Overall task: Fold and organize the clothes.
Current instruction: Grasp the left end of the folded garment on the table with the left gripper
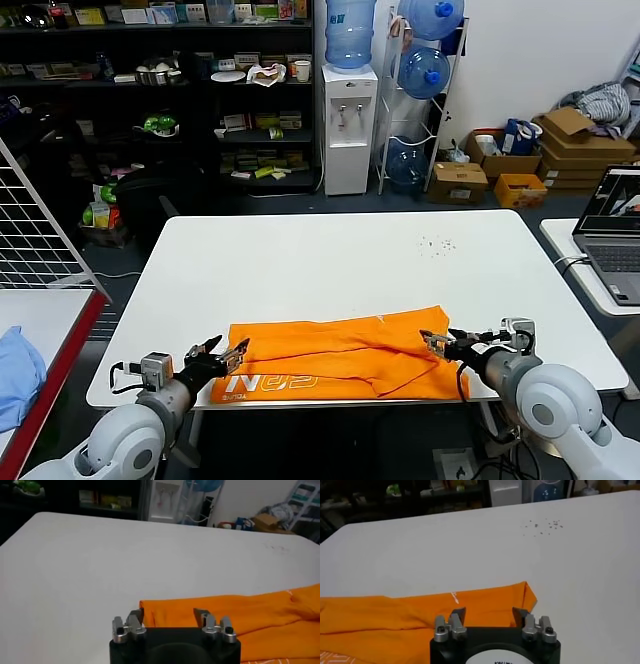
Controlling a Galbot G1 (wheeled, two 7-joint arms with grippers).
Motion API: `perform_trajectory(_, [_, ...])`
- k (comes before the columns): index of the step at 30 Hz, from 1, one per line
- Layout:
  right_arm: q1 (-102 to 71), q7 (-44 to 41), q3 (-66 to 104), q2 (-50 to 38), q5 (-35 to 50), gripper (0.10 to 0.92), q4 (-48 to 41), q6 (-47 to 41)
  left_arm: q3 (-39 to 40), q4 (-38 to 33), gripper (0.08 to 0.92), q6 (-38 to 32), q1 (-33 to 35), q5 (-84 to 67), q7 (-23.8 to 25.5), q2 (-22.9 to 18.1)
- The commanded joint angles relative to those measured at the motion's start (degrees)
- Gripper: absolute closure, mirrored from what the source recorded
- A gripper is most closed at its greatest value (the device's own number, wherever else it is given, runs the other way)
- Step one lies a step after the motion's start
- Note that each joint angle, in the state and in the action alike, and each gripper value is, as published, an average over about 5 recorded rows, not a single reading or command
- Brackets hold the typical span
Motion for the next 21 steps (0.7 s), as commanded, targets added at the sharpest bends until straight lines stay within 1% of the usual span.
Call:
perform_trajectory(1, [-0.37, -0.13, 0.31, 0.32, -0.57, 0.189, 0.04, 0.02, -2.89, 0.15, 0.224, -1.42, 7.33, 3.31, -0.51, -4.77])
perform_trajectory(3, [-0.44, -0.13, 0.44, 0.31, -0.54, 0.140, 0.11, 0.03, -2.92, 0.24, 0.163, -1.58, 7.89, 3.74, -0.57, -5.48])
perform_trajectory(5, [-0.55, -0.14, 0.61, 0.29, -0.51, 0.114, 0.19, 0.04, -2.85, 0.36, 0.116, -1.65, 8.04, 3.92, -0.56, -5.81])
perform_trajectory(8, [-0.81, -0.15, 0.89, 0.30, -0.49, 0.105, 0.27, 0.07, -2.74, 0.74, 0.084, -1.75, 7.86, 3.98, -0.55, -6.26])
perform_trajectory(21, [-1.57, -0.27, 1.78, 0.43, -0.50, 0.104, 0.41, 0.16, -1.70, 4.23, 0.079, -2.24, 5.66, 3.97, -0.38, -8.21])
